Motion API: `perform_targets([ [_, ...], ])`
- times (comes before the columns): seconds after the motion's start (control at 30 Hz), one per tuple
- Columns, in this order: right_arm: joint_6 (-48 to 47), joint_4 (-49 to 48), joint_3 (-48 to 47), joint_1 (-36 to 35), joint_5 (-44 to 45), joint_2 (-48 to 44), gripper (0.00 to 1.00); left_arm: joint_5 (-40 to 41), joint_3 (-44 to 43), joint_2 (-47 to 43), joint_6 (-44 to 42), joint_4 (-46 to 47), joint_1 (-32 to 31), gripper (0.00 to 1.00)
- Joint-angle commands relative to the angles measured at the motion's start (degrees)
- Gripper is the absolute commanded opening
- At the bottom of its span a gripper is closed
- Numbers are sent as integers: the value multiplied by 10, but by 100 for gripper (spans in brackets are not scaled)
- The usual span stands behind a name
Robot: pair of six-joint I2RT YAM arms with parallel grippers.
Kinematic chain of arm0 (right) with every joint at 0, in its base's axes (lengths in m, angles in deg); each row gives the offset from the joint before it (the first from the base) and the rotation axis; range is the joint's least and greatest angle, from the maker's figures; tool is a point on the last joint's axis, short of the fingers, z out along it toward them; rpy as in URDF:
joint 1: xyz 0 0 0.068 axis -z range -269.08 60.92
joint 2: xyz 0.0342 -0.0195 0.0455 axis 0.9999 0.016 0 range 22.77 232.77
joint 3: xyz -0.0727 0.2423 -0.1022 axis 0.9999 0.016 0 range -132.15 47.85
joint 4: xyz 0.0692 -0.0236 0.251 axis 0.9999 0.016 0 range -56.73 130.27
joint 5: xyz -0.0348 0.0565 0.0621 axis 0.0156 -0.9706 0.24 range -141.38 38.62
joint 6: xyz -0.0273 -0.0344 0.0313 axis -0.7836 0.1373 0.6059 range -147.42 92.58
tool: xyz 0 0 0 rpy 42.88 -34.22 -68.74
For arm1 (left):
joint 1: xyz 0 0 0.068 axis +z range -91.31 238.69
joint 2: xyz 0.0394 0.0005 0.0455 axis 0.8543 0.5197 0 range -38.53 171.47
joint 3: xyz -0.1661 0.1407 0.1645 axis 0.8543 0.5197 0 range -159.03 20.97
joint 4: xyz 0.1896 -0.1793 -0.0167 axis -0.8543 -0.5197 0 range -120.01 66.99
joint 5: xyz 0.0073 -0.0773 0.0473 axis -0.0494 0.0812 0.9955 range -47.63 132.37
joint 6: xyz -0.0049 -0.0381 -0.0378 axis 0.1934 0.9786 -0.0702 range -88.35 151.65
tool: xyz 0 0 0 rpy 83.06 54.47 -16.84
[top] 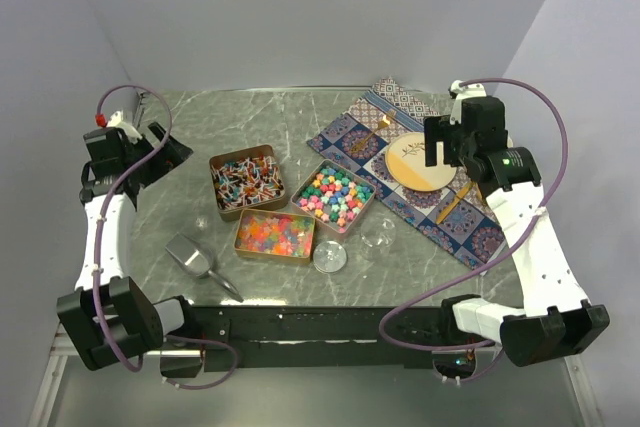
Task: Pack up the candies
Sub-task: Pick up the spatula from the center of the board.
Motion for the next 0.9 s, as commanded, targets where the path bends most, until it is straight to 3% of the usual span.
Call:
perform_targets([
  [0.0, -12, -22, -8, -2, -8, -11, 100, -16, -15, -16, -45, -6, 4, 96],
  [0.1, -103, -6, -18, -2, -103, -11, 100, -27, -47, -2, -95, -33, 4, 96],
  [0.17, -187, 36, -31, -3, -183, -16, 100, -36, -79, 6, -184, -87, 4, 96],
  [0.23, -197, 64, -38, -50, -213, -9, 100, -55, -92, 7, -291, -136, 17, 96],
  [0.37, -203, 105, -75, -204, -189, 18, 99, -67, -115, -7, -375, -198, 66, 96],
  [0.4, -205, 103, -75, -280, -184, 17, 99, -69, -121, -1, -389, -216, 94, 96],
  [0.53, -195, 94, -71, -433, -207, 53, 99, -61, -142, 32, -373, -236, 172, 96],
  [0.6, -157, 87, -88, -475, -220, 97, 98, -86, -154, 47, -333, -219, 216, 97],
  [0.87, -37, -27, -159, -643, -230, 256, 90, -51, -126, -12, -264, -171, 254, 96],
])
